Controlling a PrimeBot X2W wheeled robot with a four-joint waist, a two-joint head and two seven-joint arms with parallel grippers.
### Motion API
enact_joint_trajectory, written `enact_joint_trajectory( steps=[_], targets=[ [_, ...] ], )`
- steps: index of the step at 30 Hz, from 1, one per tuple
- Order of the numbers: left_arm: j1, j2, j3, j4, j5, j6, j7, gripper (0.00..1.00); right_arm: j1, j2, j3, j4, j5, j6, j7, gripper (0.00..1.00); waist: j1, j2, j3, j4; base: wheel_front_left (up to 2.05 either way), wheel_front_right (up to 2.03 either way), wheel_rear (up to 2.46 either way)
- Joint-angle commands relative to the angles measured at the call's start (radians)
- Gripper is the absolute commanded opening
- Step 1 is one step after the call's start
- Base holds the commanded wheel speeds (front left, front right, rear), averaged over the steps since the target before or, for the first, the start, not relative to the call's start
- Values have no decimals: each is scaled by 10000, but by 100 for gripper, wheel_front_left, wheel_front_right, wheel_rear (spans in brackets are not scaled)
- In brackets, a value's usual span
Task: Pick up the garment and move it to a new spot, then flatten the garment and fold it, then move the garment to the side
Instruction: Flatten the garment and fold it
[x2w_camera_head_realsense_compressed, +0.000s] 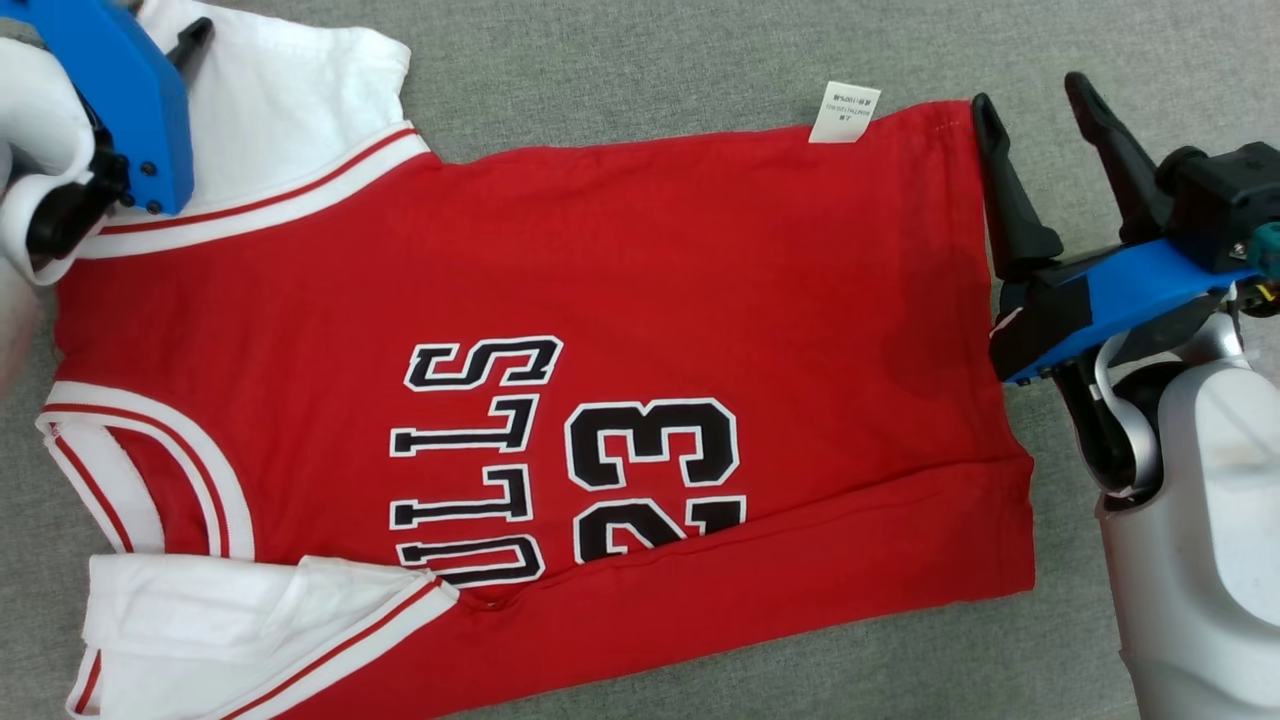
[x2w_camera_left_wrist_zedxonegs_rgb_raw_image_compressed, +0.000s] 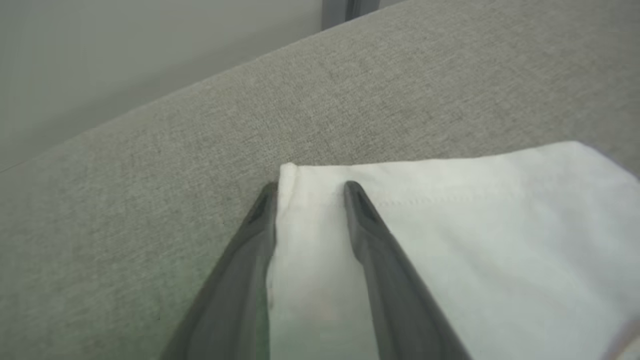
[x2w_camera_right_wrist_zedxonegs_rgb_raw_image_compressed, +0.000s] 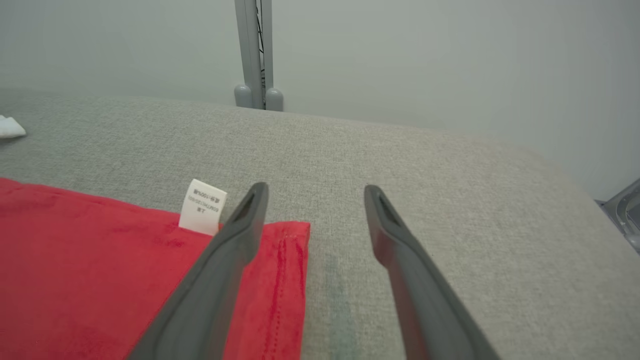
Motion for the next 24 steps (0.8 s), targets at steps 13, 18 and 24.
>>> enact_joint_trajectory(
  steps=[13, 18, 24],
  targets=[
    [-410, -344, -1023, 165, -306, -9, -1077, 0, -659, -479, 368, 1046, 459, 1, 1487, 100, 1, 0, -212, 445, 0, 0, 0],
    [-579, -480, -1363, 169, -491, -9, -1460, 0, -1009, -629, 385, 1694, 401, 1, 1924, 100, 1, 0, -232, 641, 0, 0, 0],
    [-718, -592, -1696, 126, -676, -9, -1897, 0, -1226, -772, 325, 2158, 364, 1, 2189, 0, 1, 0, -240, 843, 0, 0, 0]
  ],
)
